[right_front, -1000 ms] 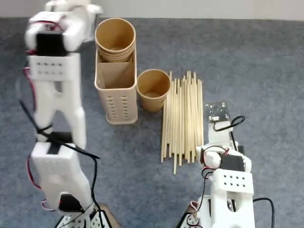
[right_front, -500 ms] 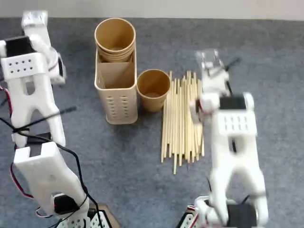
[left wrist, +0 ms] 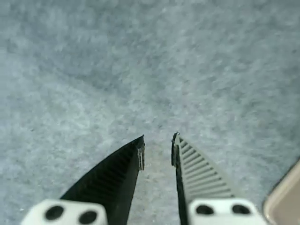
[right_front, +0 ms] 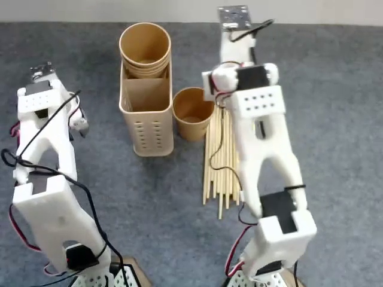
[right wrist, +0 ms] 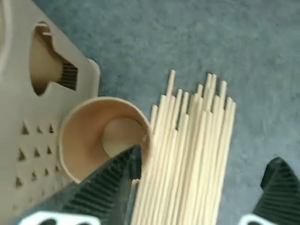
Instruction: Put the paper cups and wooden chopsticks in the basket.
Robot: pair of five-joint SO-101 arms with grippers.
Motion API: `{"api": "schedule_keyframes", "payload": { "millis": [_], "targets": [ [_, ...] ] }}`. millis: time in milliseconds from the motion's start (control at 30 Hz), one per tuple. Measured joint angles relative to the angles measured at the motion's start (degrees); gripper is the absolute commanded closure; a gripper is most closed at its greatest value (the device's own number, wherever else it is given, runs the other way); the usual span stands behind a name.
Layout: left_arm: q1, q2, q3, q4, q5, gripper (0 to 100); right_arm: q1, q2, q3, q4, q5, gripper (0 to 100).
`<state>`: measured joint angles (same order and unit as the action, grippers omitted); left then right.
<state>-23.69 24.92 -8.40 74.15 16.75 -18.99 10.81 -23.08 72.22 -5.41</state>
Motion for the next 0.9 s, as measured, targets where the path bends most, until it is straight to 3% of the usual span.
{"api": "schedule_keyframes", "payload": {
  "millis": [333, 400, 567, 900],
  "targets": [
    [0.0, 0.0, 0.0, 0.0, 0.0, 87, -1.6, 14.2, -0.3, -2.0, -0.2, 61.5],
    [0.0, 0.0, 0.0, 0.0, 0.0, 87, -1.6, 15.7, -0.3, -1.2, -0.2, 68.1],
    [0.0, 0.0, 1.1, 0.0, 0.0, 87, -1.2, 16.2, -0.6, -0.7, -0.2, 99.8],
    [0.0, 0.0, 3.5, -3.8, 0.0, 87, 2.8, 15.6, -9.8, 6.8, -0.2, 99.3]
  ]
}}
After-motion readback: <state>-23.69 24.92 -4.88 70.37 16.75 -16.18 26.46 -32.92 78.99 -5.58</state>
